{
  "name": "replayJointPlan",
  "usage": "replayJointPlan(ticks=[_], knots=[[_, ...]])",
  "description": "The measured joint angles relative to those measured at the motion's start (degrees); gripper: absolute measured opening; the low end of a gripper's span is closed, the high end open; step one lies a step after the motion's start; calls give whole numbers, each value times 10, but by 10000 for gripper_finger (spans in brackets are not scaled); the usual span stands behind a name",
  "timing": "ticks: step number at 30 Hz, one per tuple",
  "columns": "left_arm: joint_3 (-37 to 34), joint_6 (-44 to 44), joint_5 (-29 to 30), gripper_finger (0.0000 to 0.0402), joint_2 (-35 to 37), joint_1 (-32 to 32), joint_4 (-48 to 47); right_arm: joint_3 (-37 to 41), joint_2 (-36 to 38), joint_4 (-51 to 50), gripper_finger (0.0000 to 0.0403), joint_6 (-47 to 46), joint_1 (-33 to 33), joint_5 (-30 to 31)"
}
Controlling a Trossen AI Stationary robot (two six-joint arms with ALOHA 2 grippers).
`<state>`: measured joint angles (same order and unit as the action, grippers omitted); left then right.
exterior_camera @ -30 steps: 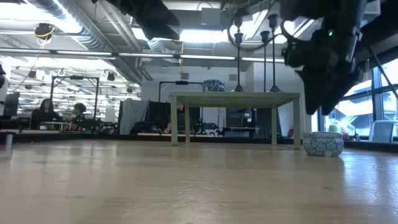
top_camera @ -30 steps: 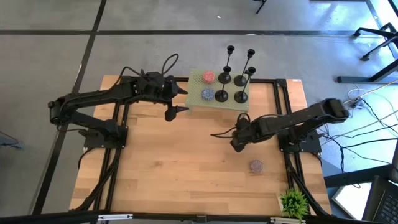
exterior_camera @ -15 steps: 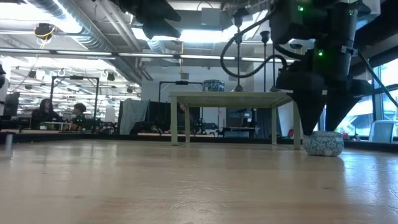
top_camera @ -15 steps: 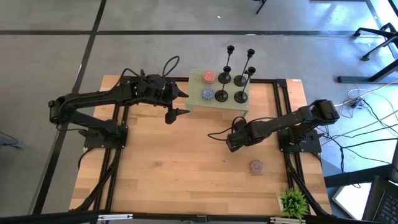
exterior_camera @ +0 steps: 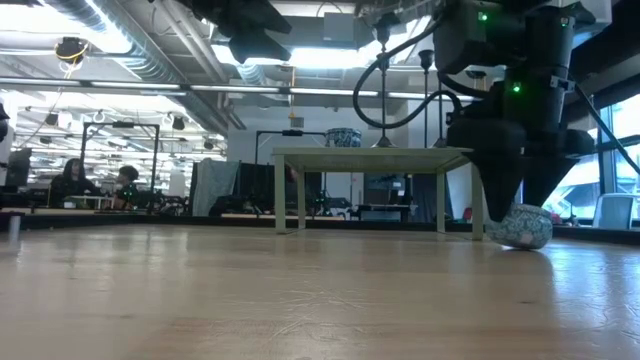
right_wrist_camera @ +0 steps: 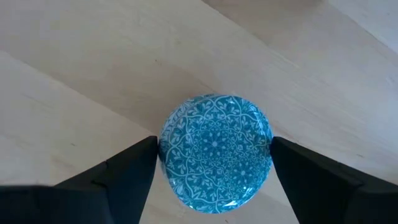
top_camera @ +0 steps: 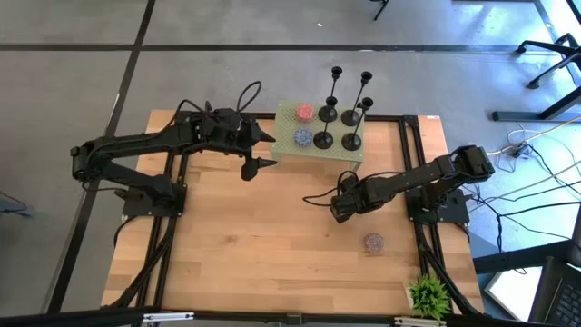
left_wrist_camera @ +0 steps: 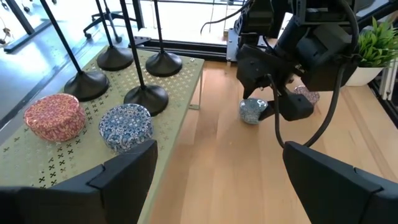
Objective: Pick & Place candle stick holders
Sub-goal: Put the blue scented candle on the shelf
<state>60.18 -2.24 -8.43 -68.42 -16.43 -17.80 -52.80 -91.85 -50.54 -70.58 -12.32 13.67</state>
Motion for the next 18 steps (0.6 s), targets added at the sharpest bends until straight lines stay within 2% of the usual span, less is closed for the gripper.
replayJointPlan(ticks=[18], knots=[[0, 0, 0, 345, 0, 0, 0, -44, 0, -14, 315, 90, 0, -10]])
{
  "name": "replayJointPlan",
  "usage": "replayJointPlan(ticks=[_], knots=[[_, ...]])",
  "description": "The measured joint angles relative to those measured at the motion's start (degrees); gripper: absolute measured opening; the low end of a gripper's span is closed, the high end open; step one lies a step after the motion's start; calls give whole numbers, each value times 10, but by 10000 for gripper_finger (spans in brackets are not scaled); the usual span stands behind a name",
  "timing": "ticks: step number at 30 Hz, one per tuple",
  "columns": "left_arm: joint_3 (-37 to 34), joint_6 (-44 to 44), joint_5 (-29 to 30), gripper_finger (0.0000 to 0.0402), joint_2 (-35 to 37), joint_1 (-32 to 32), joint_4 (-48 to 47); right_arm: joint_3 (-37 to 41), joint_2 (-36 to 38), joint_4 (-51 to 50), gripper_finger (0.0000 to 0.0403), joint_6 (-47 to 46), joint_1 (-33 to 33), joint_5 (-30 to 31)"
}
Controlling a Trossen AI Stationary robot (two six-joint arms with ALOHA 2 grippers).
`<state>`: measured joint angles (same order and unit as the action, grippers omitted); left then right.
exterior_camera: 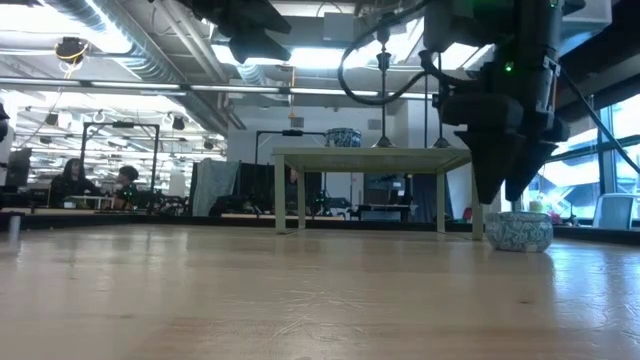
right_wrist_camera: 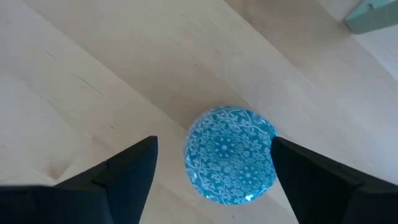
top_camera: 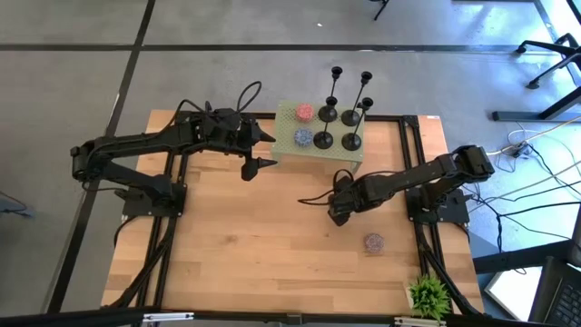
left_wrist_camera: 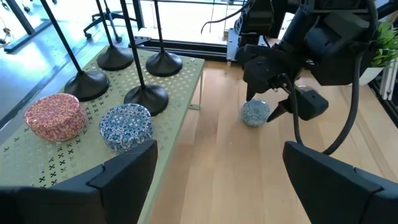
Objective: Pick & Place candle stick holders
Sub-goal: Put the blue scented candle on the shelf
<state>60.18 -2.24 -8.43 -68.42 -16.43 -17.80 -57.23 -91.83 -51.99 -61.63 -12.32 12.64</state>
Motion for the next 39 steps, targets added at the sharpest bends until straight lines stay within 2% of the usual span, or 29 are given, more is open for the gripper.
replayJointPlan(ticks=[14, 26, 31, 35, 39], knots=[[0, 0, 0, 345, 0, 0, 0, -7, 0, -27, 315, 17, 0, -22], [0, 1, 0, 345, 0, 0, 0, -7, 0, -29, 315, 22, 18, -1], [0, 2, 0, 345, 0, 0, 0, -7, 0, -31, 315, 80, 28, 53], [0, 1, 0, 345, 0, 0, 0, -7, 0, -31, 315, 120, 29, 53], [0, 1, 0, 345, 0, 0, 0, -7, 0, -29, 314, 100, 29, 54]])
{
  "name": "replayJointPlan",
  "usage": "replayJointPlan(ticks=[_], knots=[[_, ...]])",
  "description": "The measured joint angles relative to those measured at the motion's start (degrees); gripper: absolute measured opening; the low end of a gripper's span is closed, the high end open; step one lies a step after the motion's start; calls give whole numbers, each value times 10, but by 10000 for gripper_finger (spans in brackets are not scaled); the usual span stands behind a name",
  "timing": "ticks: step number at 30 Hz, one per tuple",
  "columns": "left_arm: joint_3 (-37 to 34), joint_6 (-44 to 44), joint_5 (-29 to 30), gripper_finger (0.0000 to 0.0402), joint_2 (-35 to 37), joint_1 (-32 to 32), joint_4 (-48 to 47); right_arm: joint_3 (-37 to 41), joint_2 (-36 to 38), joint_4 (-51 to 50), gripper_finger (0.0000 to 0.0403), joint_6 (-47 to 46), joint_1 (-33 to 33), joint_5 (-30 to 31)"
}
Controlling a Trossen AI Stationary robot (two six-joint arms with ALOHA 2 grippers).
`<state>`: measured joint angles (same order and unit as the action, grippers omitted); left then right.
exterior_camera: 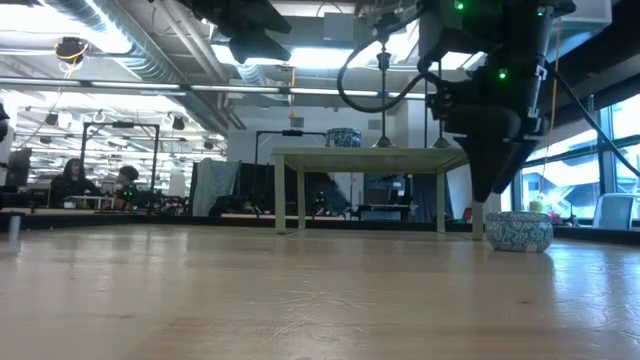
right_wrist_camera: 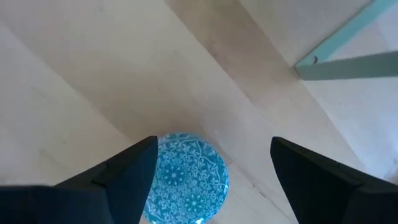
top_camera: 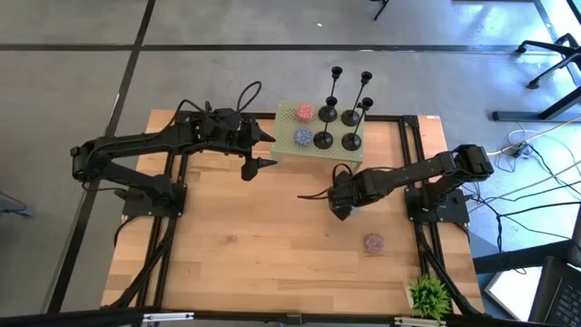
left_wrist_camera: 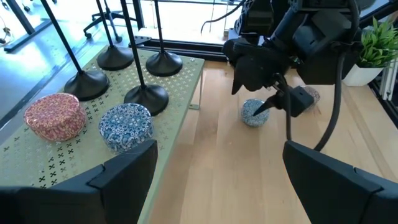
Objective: Pick & Place candle stick holders
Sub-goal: Put the blue scented candle on the shelf
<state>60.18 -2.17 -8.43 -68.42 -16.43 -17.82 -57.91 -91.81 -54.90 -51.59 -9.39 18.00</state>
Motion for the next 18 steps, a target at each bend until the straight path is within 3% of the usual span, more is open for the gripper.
replayJointPlan(ticks=[4, 10, 18], knots=[[0, 0, 0, 345, 0, 0, 0, 0, 0, 3, 314, -49, 1, 2], [0, 12, 0, 345, 0, 0, 0, 0, 0, 3, 314, 16, 1, -2], [0, 14, 0, 345, 0, 0, 0, 0, 0, 3, 315, 26, -2, -19]])
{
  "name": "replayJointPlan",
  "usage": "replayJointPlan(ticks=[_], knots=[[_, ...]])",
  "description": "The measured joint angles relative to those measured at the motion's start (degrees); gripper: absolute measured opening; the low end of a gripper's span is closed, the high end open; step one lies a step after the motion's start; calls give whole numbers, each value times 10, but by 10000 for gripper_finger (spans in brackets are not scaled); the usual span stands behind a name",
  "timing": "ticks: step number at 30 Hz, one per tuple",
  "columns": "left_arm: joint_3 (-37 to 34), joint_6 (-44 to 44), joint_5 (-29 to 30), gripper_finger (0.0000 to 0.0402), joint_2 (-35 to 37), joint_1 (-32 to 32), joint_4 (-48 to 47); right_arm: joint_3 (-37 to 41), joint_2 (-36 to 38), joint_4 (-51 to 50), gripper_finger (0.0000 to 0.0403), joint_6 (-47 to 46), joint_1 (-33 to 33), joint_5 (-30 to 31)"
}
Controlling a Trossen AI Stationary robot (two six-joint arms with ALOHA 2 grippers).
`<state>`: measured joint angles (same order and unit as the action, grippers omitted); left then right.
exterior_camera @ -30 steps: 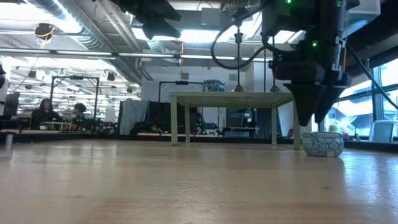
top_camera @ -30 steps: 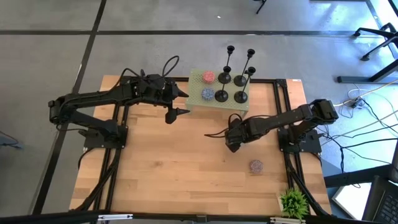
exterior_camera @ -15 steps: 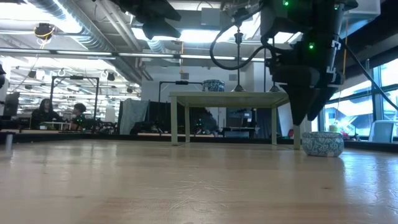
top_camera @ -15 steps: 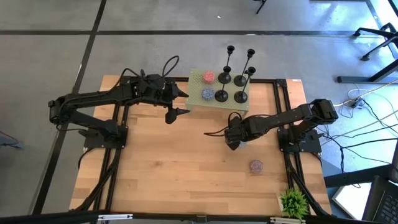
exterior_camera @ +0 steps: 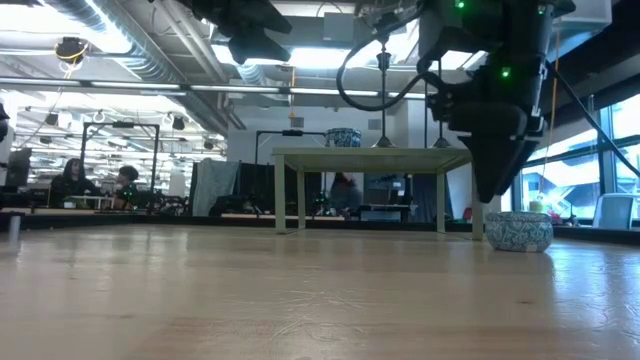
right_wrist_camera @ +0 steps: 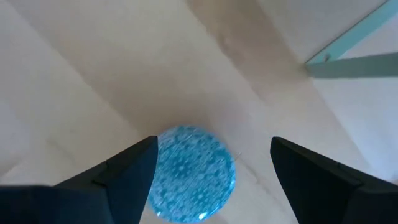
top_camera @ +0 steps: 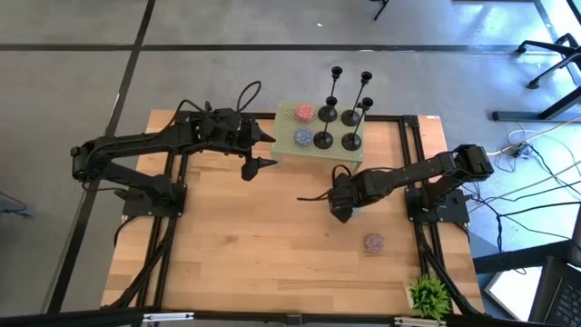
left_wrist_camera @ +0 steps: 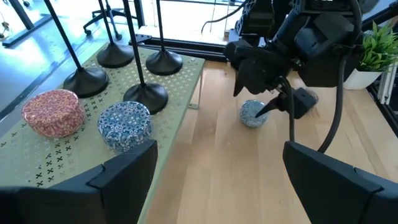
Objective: Pick & Place candle stick holders
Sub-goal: Put the blue scented candle on the shelf
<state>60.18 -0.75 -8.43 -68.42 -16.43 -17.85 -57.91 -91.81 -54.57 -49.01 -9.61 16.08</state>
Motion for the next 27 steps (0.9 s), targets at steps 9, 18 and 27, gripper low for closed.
replayJointPlan(ticks=[9, 18, 27], knots=[[0, 0, 0, 345, 0, 0, 0, 0, 0, -2, 315, 15, 8, -42], [0, 0, 0, 345, 0, 0, 0, 16, 0, -5, 315, -83, 13, -99], [0, 0, 0, 345, 0, 0, 0, 30, 1, 26, 315, -138, 18, -106]])
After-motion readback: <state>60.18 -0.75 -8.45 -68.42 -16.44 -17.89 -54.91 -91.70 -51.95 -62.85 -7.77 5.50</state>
